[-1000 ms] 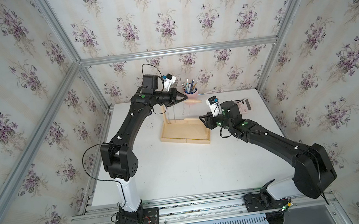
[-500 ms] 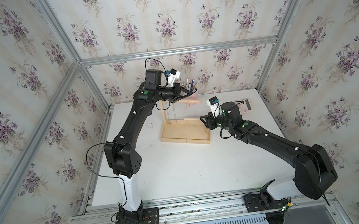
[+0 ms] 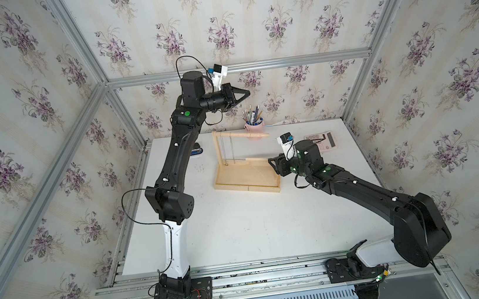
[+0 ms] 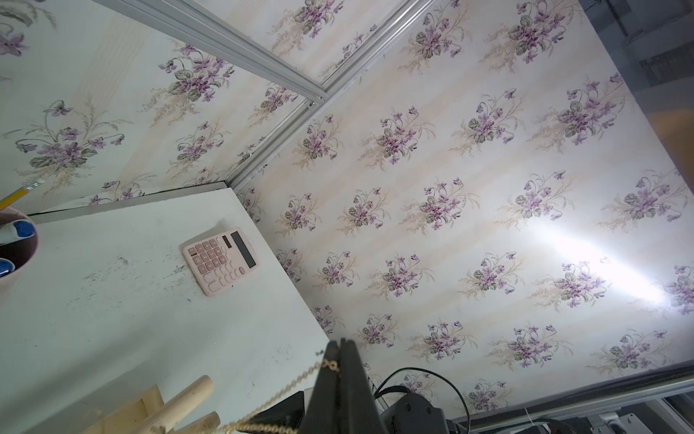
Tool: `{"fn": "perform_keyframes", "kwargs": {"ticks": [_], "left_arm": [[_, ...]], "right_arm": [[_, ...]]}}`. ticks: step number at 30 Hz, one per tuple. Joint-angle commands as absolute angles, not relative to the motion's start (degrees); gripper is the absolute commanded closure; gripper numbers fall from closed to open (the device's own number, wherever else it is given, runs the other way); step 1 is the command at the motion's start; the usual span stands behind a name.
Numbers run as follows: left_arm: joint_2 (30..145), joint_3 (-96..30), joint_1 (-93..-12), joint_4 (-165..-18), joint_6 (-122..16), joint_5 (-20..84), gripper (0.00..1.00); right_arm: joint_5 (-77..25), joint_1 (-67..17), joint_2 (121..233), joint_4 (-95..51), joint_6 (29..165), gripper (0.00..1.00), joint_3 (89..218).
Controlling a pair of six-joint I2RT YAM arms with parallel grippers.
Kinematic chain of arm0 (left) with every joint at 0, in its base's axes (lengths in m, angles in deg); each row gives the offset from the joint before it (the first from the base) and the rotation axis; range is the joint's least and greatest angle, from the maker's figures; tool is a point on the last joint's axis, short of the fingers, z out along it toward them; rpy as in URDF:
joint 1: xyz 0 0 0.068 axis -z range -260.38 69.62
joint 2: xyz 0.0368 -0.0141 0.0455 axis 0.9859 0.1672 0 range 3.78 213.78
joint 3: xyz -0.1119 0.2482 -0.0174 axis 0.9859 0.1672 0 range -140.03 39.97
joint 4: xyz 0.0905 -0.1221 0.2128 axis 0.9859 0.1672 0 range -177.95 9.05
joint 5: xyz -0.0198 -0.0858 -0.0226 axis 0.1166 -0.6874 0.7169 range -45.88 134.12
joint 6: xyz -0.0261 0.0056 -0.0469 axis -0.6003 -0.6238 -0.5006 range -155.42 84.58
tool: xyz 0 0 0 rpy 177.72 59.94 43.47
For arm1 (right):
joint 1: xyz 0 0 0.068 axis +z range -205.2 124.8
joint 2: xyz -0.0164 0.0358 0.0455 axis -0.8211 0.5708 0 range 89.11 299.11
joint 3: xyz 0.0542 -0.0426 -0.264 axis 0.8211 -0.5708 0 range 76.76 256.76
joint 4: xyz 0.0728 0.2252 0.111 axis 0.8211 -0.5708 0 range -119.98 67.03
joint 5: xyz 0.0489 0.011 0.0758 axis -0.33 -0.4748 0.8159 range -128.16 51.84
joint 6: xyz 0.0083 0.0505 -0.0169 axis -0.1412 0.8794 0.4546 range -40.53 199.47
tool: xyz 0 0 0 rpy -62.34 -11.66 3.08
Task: Hang the necklace on the jewelry display stand
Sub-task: Hang the necklace on the stand.
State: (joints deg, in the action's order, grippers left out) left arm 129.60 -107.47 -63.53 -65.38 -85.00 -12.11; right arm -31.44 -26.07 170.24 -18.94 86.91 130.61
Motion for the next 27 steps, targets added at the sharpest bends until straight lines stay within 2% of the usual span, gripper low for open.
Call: {"fn": "perform_keyframes", "kwargs": {"ticks": [1, 10, 20, 27], "left_arm": [[130.25, -107.99, -63.64, -72.63, -88.61, -10.85, 1.00], [132.44, -110.23, -64.38, -85.28, -97.24, -7.30, 0.99], [132.72, -110.28, -63.17, -85.91, -94.32, -8.63, 0.98], [132.28, -110.32, -63.17, -88.03, -94.51, -5.14, 0.98]], "right_arm": [[-30.61, -26.10, 170.06, -16.39, 88.38, 0.42, 129.99], [-28.28, -26.10, 171.63, -13.15, 91.03, 0.42, 127.71], [-27.22, -26.02, 172.50, -11.86, 92.12, 0.43, 126.38], [-26.83, -26.06, 172.08, -11.84, 92.12, 0.43, 125.85]]}}
